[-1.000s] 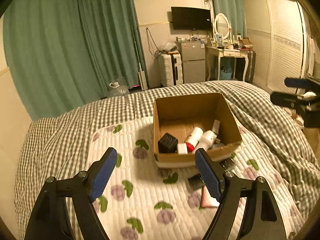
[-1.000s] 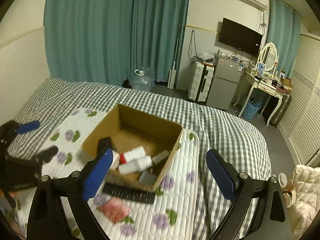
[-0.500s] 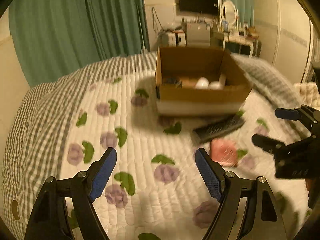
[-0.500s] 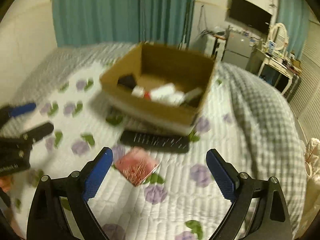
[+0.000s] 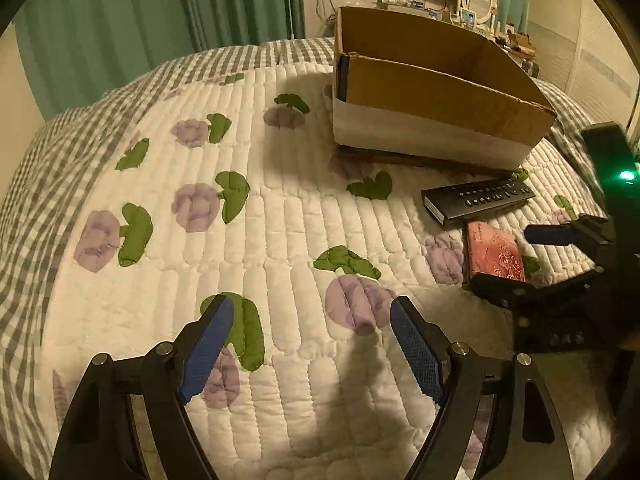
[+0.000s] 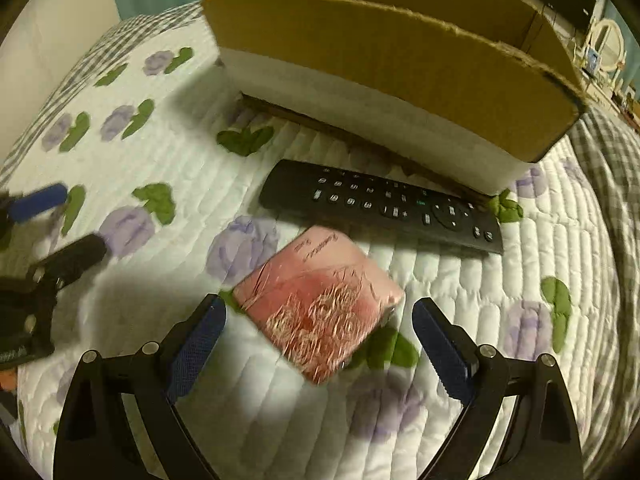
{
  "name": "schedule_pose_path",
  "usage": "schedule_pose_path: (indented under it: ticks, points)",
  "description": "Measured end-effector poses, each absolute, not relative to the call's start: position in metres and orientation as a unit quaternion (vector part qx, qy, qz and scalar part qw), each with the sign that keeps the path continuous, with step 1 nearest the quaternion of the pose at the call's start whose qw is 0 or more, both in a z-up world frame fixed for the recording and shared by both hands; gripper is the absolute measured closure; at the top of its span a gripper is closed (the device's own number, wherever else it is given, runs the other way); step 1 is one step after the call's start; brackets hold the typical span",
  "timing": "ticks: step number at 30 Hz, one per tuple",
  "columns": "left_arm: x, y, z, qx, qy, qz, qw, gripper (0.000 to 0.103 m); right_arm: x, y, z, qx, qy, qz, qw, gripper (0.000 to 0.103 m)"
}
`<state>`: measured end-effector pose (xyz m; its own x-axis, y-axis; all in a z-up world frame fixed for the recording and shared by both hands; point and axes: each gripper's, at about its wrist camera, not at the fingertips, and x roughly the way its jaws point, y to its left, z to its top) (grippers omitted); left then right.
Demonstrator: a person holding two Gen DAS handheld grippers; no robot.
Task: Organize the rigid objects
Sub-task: 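Grasp the pink rose-patterned case with the right gripper, then grasp the black TV remote by its end with the left gripper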
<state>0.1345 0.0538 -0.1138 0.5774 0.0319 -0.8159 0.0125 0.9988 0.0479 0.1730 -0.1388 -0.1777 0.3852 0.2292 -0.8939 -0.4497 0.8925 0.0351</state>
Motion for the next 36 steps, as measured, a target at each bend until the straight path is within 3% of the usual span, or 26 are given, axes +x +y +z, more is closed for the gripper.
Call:
schedule_pose_path:
  ticks: [8,17,23,36]
  points:
    - [0.136,0.048,-0.119,0.039,0.465,0.012,0.884,0.02,0.185,-0.139,-0.191,-0.091,0.54,0.209,0.81,0.008]
    - [0.151,0.02,-0.105,0.083,0.455,-0.018,0.887,0.02,0.152,-0.196,-0.158,-0.009,0.509,0.176,0.842,0.009]
    - [0.191,-0.027,-0.095,0.138,0.439,-0.073,0.885,0.02,0.164,-0.238,-0.138,-0.013,0.488,0.109,0.866,0.009]
    - [0.238,-0.115,-0.146,0.263,0.42,-0.166,0.853,0.021,0.182,-0.271,-0.135,0.043,0.474,0.088,0.875,0.009]
